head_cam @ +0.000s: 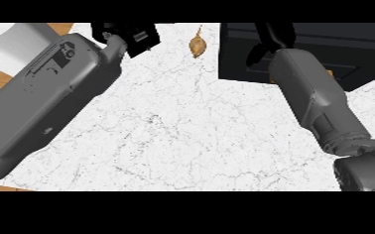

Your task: Pick up the can, place it into the drawer and close the drawer

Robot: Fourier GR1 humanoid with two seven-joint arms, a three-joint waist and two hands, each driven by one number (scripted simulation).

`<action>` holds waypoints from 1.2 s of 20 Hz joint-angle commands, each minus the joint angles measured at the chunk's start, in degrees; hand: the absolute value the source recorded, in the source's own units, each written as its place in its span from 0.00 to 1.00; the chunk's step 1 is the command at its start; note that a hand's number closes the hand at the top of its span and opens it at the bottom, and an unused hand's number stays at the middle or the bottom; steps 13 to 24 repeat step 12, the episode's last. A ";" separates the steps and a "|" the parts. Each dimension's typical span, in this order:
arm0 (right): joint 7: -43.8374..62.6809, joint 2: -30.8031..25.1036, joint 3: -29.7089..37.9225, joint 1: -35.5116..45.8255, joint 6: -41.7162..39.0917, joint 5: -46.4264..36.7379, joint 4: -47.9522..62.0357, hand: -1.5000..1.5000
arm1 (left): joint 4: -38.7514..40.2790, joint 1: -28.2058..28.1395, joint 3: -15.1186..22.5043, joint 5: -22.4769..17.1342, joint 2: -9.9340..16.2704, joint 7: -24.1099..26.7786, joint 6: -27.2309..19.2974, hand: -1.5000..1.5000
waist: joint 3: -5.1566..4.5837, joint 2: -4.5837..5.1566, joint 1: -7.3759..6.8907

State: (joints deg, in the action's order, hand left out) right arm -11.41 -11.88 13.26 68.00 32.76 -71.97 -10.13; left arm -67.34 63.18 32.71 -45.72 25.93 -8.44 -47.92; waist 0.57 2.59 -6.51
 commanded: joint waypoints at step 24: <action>-13.26 0.02 20.82 4.40 -12.27 22.30 -1.12 0.00 | -5.65 -2.26 0.76 1.14 1.51 -3.16 -1.80 0.00 | -0.33 -0.86 0.36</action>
